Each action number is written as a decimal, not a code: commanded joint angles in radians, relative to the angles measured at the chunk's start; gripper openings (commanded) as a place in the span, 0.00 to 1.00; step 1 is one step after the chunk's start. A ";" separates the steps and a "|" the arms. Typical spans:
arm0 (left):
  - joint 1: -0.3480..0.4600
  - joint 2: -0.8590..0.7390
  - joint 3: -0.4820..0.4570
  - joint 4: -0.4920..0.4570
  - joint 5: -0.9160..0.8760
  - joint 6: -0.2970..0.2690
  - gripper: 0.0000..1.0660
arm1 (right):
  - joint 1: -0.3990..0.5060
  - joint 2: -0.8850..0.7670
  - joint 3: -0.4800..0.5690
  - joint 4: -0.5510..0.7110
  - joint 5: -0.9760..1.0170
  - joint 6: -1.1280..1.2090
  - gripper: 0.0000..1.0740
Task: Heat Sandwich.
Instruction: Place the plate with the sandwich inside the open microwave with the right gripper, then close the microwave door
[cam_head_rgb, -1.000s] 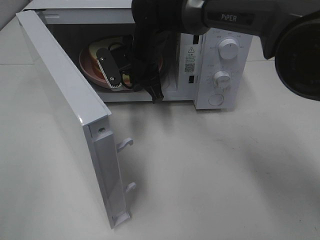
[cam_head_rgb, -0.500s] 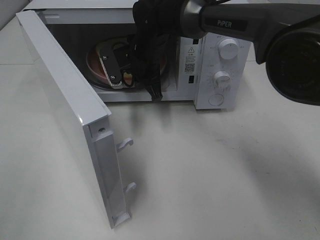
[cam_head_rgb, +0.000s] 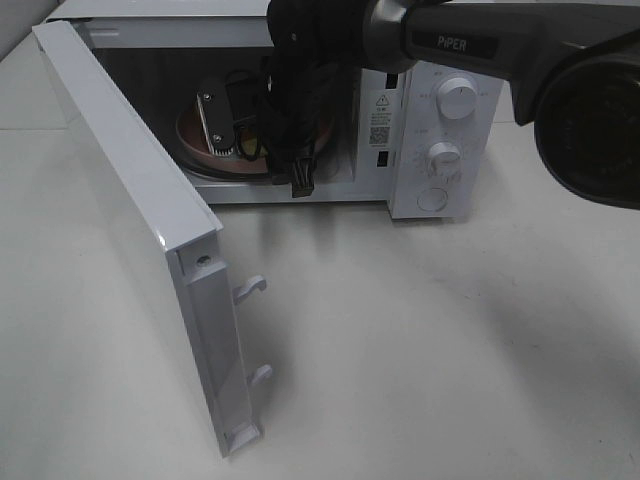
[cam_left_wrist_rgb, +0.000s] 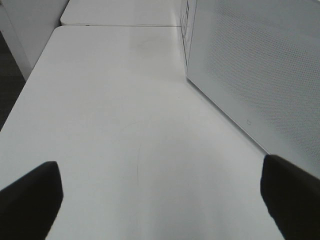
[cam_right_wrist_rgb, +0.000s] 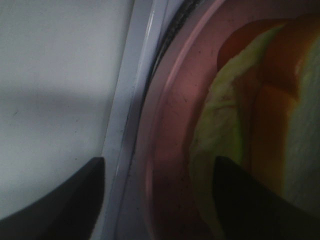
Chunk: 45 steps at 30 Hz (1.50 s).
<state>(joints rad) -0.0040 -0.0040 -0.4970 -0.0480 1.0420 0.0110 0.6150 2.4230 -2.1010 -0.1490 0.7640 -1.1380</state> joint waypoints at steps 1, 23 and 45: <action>0.001 -0.029 0.002 -0.007 -0.007 0.002 0.95 | 0.000 -0.022 0.012 0.004 -0.012 0.052 0.75; 0.001 -0.029 0.002 -0.007 -0.007 0.002 0.95 | 0.002 -0.281 0.434 -0.007 -0.256 0.062 0.73; 0.001 -0.029 0.002 -0.007 -0.007 0.002 0.95 | 0.004 -0.531 0.749 -0.007 -0.271 0.078 0.71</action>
<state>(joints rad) -0.0040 -0.0040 -0.4970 -0.0480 1.0420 0.0110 0.6160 1.9200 -1.3730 -0.1520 0.4970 -1.0730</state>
